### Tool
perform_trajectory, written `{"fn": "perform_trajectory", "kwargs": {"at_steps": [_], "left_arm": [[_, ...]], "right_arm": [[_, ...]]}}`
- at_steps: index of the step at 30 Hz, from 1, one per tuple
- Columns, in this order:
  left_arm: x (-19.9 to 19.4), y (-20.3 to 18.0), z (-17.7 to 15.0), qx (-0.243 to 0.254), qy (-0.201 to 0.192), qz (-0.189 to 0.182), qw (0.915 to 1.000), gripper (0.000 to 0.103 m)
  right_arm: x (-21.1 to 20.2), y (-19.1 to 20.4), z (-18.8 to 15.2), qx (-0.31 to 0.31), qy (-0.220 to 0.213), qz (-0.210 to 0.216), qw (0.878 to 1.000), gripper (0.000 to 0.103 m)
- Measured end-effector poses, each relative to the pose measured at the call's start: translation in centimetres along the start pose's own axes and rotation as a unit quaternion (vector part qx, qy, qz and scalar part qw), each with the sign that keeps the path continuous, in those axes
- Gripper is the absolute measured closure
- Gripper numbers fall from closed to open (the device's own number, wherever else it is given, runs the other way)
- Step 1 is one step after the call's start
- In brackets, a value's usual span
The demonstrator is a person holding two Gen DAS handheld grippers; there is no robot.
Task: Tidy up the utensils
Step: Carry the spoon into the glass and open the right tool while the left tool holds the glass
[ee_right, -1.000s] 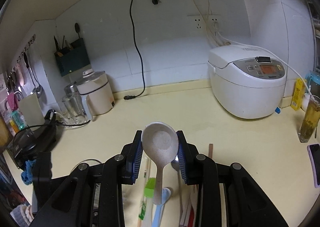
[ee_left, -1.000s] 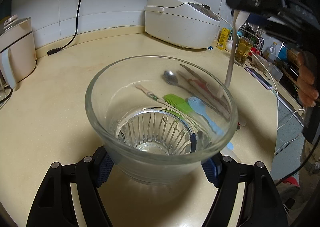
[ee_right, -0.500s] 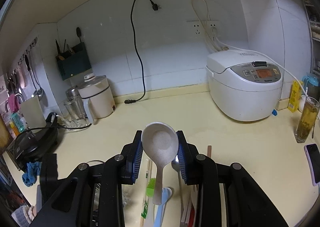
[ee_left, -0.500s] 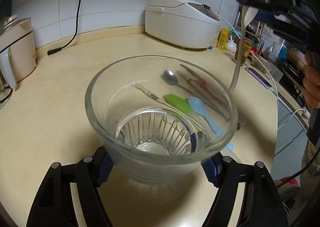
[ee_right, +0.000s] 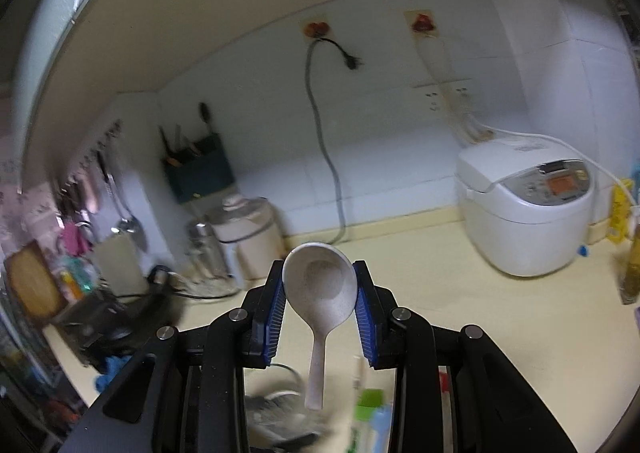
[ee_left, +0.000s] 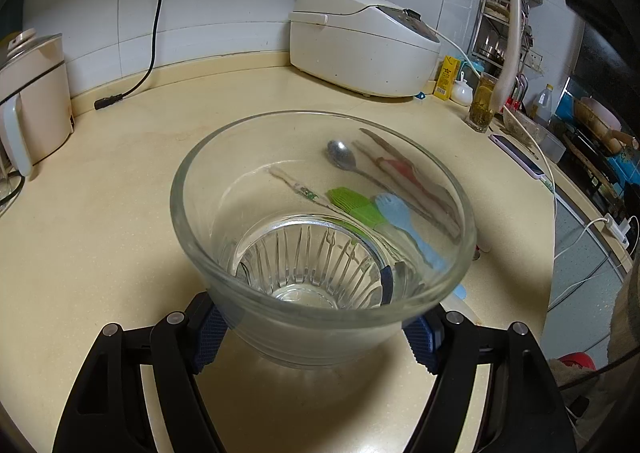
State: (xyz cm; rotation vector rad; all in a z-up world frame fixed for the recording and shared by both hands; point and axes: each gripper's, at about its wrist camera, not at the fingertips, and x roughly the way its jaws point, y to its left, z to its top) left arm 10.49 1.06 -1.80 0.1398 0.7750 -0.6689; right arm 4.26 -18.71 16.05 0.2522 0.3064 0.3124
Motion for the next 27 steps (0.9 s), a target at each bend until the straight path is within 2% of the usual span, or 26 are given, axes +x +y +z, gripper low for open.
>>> {"fn": "perform_trajectory", "kwargs": {"at_steps": [5,10,20,27], "left_arm": [[0.0,0.0,0.0,0.000,0.000,0.000,1.0000,0.025],[-0.1,0.1,0.0,-0.001,0.000,-0.001,1.0000,0.025],[0.0,0.0,0.0,-0.001,0.000,-0.001,1.0000,0.025],[0.0,0.1,0.0,-0.001,0.000,-0.001,1.0000,0.025]], "right_arm": [[2.2,2.1,0.9,0.002,0.034,0.072,0.997,0.070],[4.0,4.0,-0.7,-0.042,0.062,0.054,0.996,0.070],[7.9,4.1,-4.0,-0.052,0.130,0.048,0.989,0.070],[9.2,4.4,-5.7,-0.060,0.172,0.048,0.982,0.070]]}}
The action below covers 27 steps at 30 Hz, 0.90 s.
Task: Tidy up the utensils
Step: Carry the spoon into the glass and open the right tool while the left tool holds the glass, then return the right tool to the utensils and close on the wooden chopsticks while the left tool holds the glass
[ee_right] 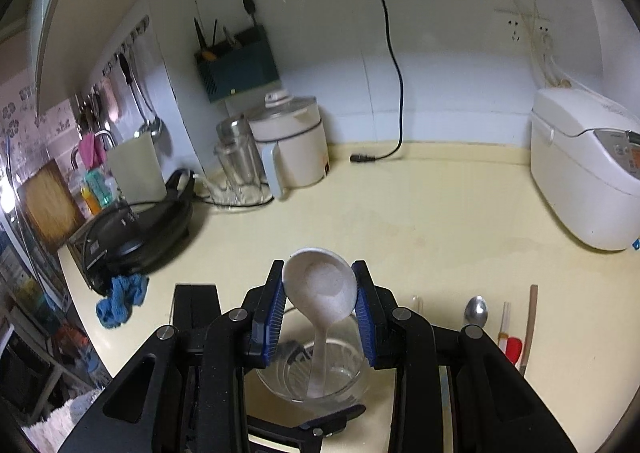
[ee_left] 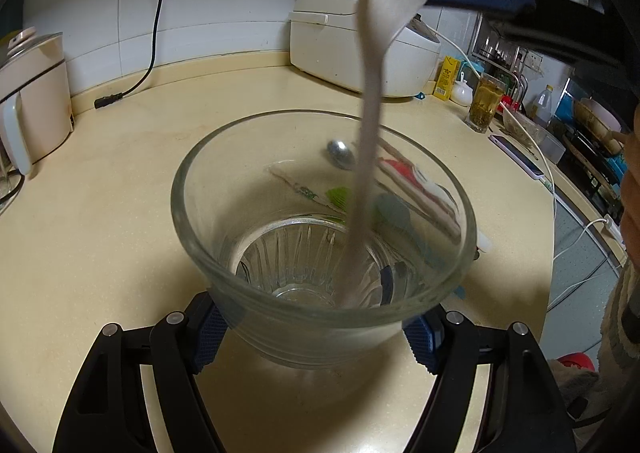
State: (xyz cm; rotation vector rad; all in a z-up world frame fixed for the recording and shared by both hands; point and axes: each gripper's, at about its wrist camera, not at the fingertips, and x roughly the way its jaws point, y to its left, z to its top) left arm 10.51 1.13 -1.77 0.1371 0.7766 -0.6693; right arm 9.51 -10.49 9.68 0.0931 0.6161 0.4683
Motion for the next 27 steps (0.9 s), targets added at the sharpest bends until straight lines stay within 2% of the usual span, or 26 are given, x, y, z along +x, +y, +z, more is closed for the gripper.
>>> {"fn": "perform_trajectory", "kwargs": {"at_steps": [10,19,24,27], "left_arm": [[0.0,0.0,0.0,0.000,0.000,0.000,1.0000,0.025],[0.0,0.0,0.0,-0.001,0.000,-0.001,1.0000,0.025],[0.0,0.0,0.0,0.000,0.000,0.000,1.0000,0.025],[0.0,0.1,0.0,-0.001,0.000,0.000,1.0000,0.025]], "right_arm": [[-0.2,-0.5,-0.1,0.018,0.003,-0.003,1.000,0.068],[-3.7,-2.9,-0.1,0.054,-0.047,-0.024,0.997,0.068],[-5.9,-4.8,-0.5,0.072,-0.074,-0.054,0.993,0.068],[-6.4,-6.1,-1.1,0.074,-0.074,-0.086,0.991,0.068]]}}
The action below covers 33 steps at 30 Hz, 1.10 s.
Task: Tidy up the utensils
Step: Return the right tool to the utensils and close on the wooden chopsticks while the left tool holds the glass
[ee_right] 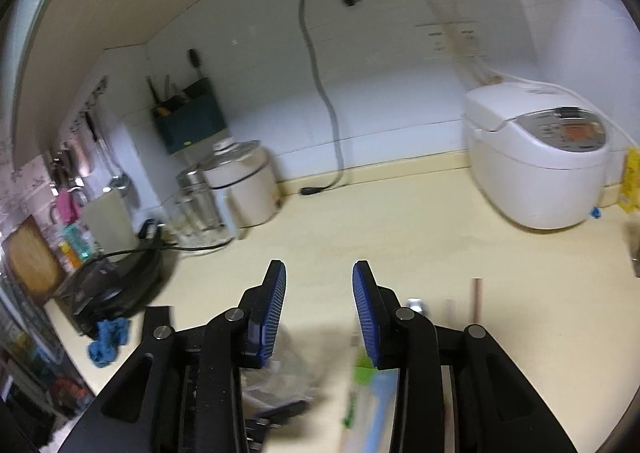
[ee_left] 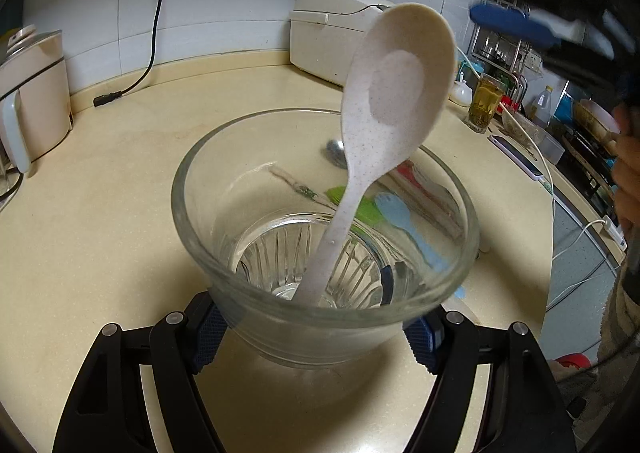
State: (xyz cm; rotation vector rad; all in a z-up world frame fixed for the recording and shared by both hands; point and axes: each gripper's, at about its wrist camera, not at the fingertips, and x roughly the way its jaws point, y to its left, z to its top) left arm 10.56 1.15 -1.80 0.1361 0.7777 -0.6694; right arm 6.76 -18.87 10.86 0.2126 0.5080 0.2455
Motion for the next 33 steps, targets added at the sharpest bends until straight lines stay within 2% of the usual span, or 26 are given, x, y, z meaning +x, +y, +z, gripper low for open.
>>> {"fn": "perform_trajectory", "kwargs": {"at_steps": [5,10,15,20,27,33], "left_arm": [[0.0,0.0,-0.1,-0.002,0.001,0.000,1.0000,0.025],[0.0,-0.3,-0.1,-0.006,0.002,-0.003,1.0000,0.024],[0.5,-0.2,-0.2,-0.008,0.017,0.000,0.9998,0.024],[0.4,-0.9,-0.5,0.003,0.023,0.014,0.9996,0.024],[-0.1,0.0,-0.5,-0.016,0.013,0.002,0.9998,0.024],[-0.2,0.0,-0.5,-0.018,0.013,-0.001,0.9998,0.024]], "right_arm": [[0.5,-4.2,-1.8,0.015,0.019,-0.080,0.996,0.068],[1.1,-9.5,-3.6,0.059,0.051,-0.149,0.986,0.068],[1.4,-13.5,-5.1,0.101,0.085,-0.183,0.974,0.068],[2.0,-14.5,-6.2,0.104,0.106,-0.179,0.973,0.068],[2.6,-13.5,-6.5,0.097,0.115,-0.166,0.975,0.068],[3.3,-10.9,-6.6,0.069,0.121,-0.125,0.982,0.068]]}}
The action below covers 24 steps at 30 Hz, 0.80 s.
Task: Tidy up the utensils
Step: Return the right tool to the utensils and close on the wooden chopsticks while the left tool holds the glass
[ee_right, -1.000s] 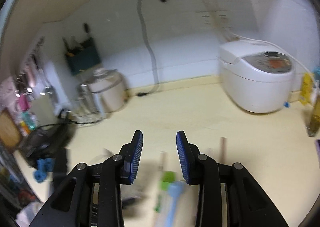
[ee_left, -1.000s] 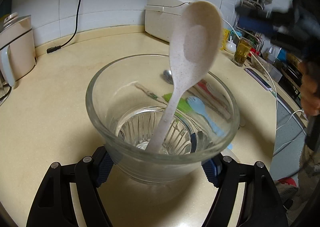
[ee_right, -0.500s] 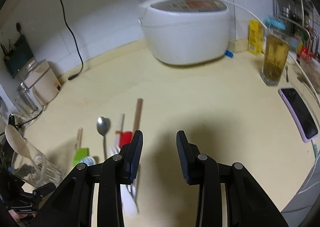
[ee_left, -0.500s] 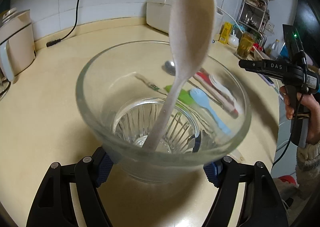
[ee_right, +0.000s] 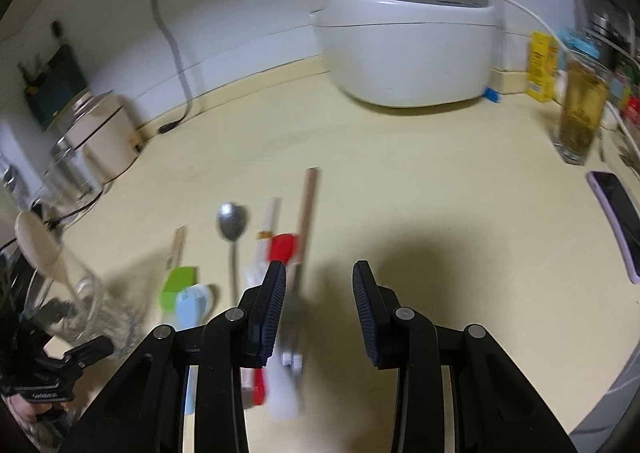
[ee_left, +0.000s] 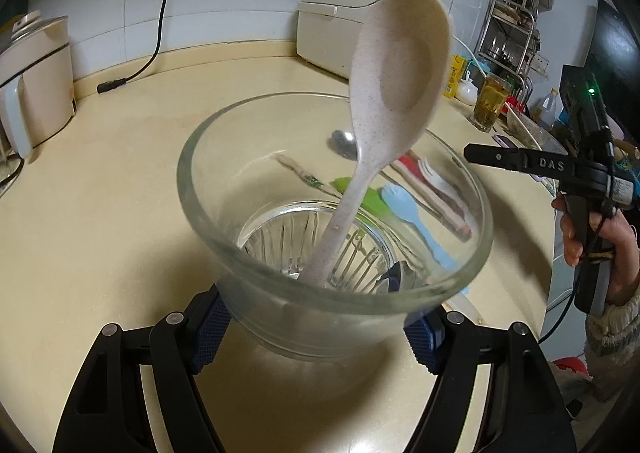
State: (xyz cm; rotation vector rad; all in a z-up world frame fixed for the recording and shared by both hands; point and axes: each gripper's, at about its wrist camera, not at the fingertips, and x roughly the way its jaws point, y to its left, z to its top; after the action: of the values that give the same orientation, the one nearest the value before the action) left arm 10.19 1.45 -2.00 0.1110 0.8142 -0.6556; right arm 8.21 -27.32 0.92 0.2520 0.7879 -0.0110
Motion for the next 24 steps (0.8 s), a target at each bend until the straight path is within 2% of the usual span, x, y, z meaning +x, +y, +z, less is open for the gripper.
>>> {"fn": "perform_trajectory", "kwargs": {"at_steps": [4,7,10,14,17,20,24], "left_arm": [[0.1,0.2,0.1,-0.002,0.001,-0.002,1.0000,0.024],[0.1,0.3,0.2,-0.001,0.001,-0.002,1.0000,0.024],[0.1,0.3,0.3,0.000,0.003,-0.003,1.0000,0.024],[0.1,0.3,0.3,0.000,0.002,-0.003,1.0000,0.024],[0.1,0.4,0.3,-0.002,0.001,-0.006,1.0000,0.024],[0.0,0.5,0.4,-0.004,0.000,-0.009,1.0000,0.024],[0.0,0.6,0.5,-0.004,0.000,-0.009,1.0000,0.024]], "right_arm": [[0.1,3.9,-0.5,-0.060,0.008,0.044,0.997,0.068],[0.4,7.4,-1.5,-0.124,0.015,0.064,0.990,0.068],[1.3,10.5,-2.6,-0.184,0.019,0.054,0.981,0.068],[3.3,12.9,-3.7,-0.242,0.035,0.012,0.969,0.068],[4.8,12.9,-3.8,-0.239,0.063,0.003,0.969,0.068],[5.1,11.9,-3.7,-0.225,0.066,0.005,0.972,0.067],[5.2,10.4,-3.1,-0.200,0.062,-0.044,0.977,0.067]]}}
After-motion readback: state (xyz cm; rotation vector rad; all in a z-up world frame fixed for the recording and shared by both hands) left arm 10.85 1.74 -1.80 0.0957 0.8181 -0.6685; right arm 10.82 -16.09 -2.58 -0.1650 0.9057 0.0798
